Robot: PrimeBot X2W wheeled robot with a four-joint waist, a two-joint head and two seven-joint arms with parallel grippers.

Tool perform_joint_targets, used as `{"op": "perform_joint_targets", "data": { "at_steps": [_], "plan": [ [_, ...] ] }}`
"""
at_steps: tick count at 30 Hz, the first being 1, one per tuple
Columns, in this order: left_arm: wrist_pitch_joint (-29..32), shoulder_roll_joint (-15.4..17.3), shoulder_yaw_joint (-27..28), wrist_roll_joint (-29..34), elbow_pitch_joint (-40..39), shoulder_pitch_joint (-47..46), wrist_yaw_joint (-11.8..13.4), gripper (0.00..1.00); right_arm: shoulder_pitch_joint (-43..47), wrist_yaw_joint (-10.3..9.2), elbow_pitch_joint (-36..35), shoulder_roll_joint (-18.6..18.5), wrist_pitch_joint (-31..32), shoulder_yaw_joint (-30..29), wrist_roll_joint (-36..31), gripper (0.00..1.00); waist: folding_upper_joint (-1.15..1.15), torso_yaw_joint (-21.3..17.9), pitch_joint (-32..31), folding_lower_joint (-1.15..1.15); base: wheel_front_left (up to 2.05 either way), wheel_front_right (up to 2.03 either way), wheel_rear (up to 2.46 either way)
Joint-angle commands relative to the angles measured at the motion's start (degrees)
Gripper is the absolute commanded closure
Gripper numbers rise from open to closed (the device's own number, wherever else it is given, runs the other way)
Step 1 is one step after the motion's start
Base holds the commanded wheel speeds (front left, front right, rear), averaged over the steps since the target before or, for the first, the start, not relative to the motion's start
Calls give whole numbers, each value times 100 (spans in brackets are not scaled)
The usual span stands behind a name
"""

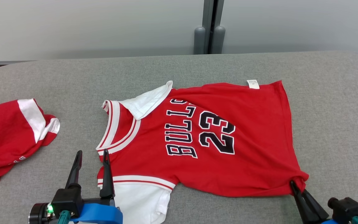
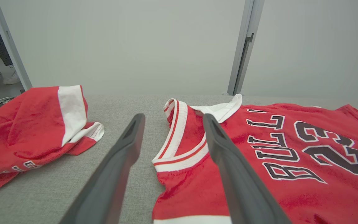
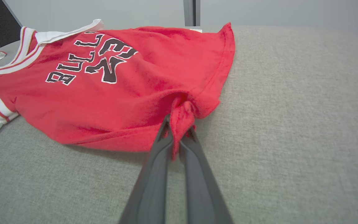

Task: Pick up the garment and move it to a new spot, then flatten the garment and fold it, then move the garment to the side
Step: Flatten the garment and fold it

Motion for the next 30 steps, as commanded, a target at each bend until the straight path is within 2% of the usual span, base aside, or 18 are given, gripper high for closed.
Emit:
{"op": "perform_joint_targets", "data": {
  "at_steps": [1, 3, 4, 5, 11, 15, 23, 30],
  "plan": [
    [-1, -1, 39, 24, -4, 49, -20, 0, 201, 1, -86, -21, -4, -48, -13, 100, 0, -17, -3, 1, 0, 0, 0],
    [-2, -1, 65, 28, 0, 93, -33, 0, 398, 1, -99, 8, -4, -147, 35, 100, 0, -41, -14, 1, 0, 0, 0],
    [-1, -1, 75, 25, 3, 107, -35, 0, 452, 1, -98, 8, -4, -201, -19, 44, 0, -51, -16, 1, 0, 0, 0],
    [-1, -1, 80, 20, 8, 113, -35, 0, 485, 1, -89, 25, -4, -234, -51, 0, 0, -61, -19, 1, 0, 0, 0],
    [-2, 0, 115, 45, 18, 143, -49, 0, 455, 1, -260, 217, -4, -530, -174, 0, 0, -135, -97, 1, 0, 0, 0],
    [-1, 0, 254, 153, -51, 247, -82, 0, 232, 1, -759, 454, -4, -833, -405, 0, 0, -235, -279, 1, 0, 0, 0],
    [-1, 0, 388, 270, -94, 426, -85, 0, 98, 2, -1143, 813, -4, -849, -721, 0, 0, -282, -519, 1, 0, 0, 0],
    [-1, -1, 499, 407, -100, 595, 2, 0, 372, 2, -1073, 1062, -4, -811, -1056, 0, 0, -233, -726, 1, 0, 0, 0]
  ]
}}
